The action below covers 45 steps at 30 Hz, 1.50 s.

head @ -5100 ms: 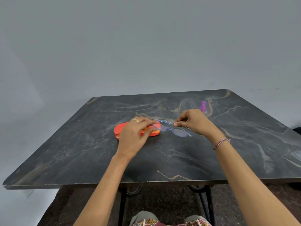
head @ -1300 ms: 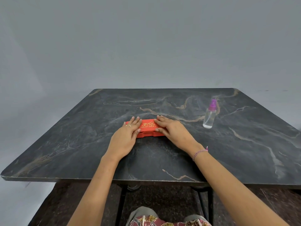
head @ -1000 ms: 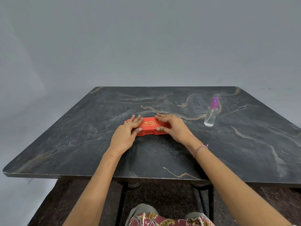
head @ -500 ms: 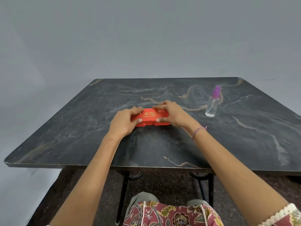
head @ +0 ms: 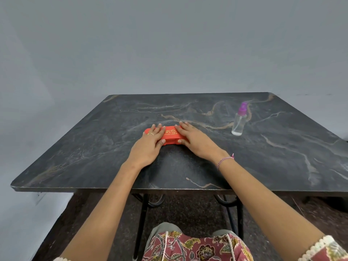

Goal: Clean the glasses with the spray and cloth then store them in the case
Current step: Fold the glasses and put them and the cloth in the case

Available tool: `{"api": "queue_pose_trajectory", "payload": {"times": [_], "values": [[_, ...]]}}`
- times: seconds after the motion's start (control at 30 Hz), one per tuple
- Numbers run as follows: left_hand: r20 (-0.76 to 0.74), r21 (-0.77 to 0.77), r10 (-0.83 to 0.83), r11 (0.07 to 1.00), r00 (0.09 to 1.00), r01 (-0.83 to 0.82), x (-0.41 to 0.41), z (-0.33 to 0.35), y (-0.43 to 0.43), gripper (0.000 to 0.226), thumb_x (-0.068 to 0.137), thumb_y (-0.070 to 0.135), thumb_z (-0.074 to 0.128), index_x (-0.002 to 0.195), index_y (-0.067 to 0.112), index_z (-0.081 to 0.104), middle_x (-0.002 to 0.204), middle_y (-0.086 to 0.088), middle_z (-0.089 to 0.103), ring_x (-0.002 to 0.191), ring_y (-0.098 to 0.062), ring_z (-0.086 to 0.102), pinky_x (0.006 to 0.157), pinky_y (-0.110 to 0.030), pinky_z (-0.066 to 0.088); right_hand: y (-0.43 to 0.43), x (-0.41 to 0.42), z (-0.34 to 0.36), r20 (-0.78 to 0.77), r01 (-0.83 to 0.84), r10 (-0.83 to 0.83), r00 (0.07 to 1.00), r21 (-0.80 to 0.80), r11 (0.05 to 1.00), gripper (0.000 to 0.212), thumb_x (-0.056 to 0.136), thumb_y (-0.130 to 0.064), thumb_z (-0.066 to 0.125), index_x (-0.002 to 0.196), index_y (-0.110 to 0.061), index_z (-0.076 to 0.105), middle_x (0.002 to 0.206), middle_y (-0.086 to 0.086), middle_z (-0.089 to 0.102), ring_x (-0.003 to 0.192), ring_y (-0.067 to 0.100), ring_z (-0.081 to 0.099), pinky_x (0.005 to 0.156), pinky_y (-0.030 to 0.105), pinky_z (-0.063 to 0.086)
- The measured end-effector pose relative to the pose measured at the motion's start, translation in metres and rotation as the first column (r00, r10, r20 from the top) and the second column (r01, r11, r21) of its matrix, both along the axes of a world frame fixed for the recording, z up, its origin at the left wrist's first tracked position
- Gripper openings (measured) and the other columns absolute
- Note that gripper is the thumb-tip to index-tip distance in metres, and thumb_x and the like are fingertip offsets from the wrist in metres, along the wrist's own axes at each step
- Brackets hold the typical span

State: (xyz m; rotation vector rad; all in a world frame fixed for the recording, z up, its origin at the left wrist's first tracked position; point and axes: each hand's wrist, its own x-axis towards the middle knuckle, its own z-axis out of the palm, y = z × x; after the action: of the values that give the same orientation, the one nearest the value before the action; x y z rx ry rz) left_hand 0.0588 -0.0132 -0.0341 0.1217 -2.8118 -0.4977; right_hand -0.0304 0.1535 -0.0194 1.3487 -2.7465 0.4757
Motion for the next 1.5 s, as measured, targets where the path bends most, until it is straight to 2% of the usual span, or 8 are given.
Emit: {"api": "queue_pose_trajectory", "payload": {"times": [0.2,0.5,0.73,0.87,1.07,1.2,1.33,1.5], "values": [[0.022,-0.027,-0.029,0.999,0.999,0.029,-0.015,0.0,0.003,0.052,0.101,0.016,0.034,0.149,0.025,0.015,0.158,0.004,0.009,0.146,-0.014,0.001,0.119,-0.039,0.01,0.003,-0.006,-0.001,-0.069,0.053,-0.049,0.996,0.052,0.997,0.055,0.102,-0.028,0.032,0.149,-0.012,0.01,0.158,0.008,0.005,0.145,0.019,0.003,0.117,0.03,0.006],[0.092,-0.144,-0.054,0.987,0.994,0.067,-0.035,-0.003,0.01,0.073,0.095,0.051,0.033,0.15,0.017,-0.002,0.158,-0.001,-0.009,0.145,-0.015,-0.009,0.117,-0.038,0.001,0.013,-0.018,-0.01,-0.034,0.059,-0.056,0.998,0.076,0.995,0.085,0.092,-0.059,0.031,0.148,-0.008,-0.006,0.156,0.009,-0.013,0.144,0.017,-0.011,0.119,0.035,-0.002],[0.096,-0.143,-0.003,0.99,0.995,0.017,-0.036,0.001,0.014,0.061,0.099,0.046,0.022,0.15,0.019,0.002,0.159,0.002,-0.002,0.146,-0.012,-0.006,0.118,-0.037,0.0,0.011,-0.02,0.0,0.065,0.052,-0.057,0.996,0.071,0.996,0.072,0.097,-0.049,0.027,0.149,-0.008,-0.001,0.157,0.008,-0.01,0.144,0.017,-0.01,0.118,0.035,-0.002],[0.067,-0.131,0.024,0.991,0.997,-0.015,-0.037,0.006,0.017,0.059,0.099,0.045,0.018,0.15,0.02,0.003,0.159,0.004,-0.002,0.146,-0.011,-0.006,0.119,-0.039,0.001,0.019,-0.024,0.01,0.082,0.051,-0.049,0.995,-0.023,0.998,0.065,0.1,-0.043,0.024,0.149,-0.008,0.001,0.157,0.005,-0.01,0.144,0.015,-0.013,0.118,0.034,-0.001],[-0.079,-0.06,0.016,0.998,0.997,-0.021,-0.049,0.026,0.048,0.062,0.099,0.047,0.02,0.15,0.017,0.002,0.158,0.003,-0.004,0.145,-0.011,-0.007,0.118,-0.04,0.002,0.043,-0.026,0.035,-0.045,0.091,-0.102,0.994,-0.193,0.977,0.063,0.1,-0.041,0.026,0.149,-0.009,0.004,0.158,0.003,-0.005,0.144,0.013,-0.011,0.116,0.03,-0.003],[-0.192,0.07,-0.031,0.997,0.981,0.045,-0.064,0.042,0.089,0.064,0.099,0.046,0.026,0.15,0.014,0.004,0.159,0.001,-0.003,0.146,-0.012,-0.005,0.117,-0.036,0.002,0.069,-0.029,0.05,-0.136,0.128,-0.203,0.97,-0.423,0.897,0.056,0.1,-0.031,0.036,0.148,-0.008,0.018,0.157,0.002,0.011,0.145,0.013,0.001,0.113,0.021,0.0],[-0.248,0.252,-0.053,0.961,0.967,0.117,-0.083,0.054,0.133,0.063,0.097,0.039,0.041,0.149,0.011,0.018,0.156,-0.004,0.021,0.144,-0.017,0.018,0.115,-0.033,0.02,0.103,-0.042,0.054,-0.111,0.238,-0.409,0.906,-0.666,0.707,0.043,0.101,-0.019,0.039,0.141,-0.006,0.037,0.149,0.007,0.035,0.139,0.019,0.027,0.112,0.022,0.018],[-0.225,0.426,-0.032,0.896,0.974,0.128,-0.114,0.058,0.17,0.045,0.09,0.021,0.06,0.131,0.007,0.052,0.129,-0.011,0.06,0.118,-0.024,0.057,0.102,-0.033,0.042,0.128,-0.061,0.041,-0.005,0.402,-0.527,0.85,-0.639,0.656,0.04,0.097,-0.007,0.043,0.136,0.001,0.043,0.135,0.015,0.048,0.123,0.027,0.045,0.103,0.03,0.034]]}}
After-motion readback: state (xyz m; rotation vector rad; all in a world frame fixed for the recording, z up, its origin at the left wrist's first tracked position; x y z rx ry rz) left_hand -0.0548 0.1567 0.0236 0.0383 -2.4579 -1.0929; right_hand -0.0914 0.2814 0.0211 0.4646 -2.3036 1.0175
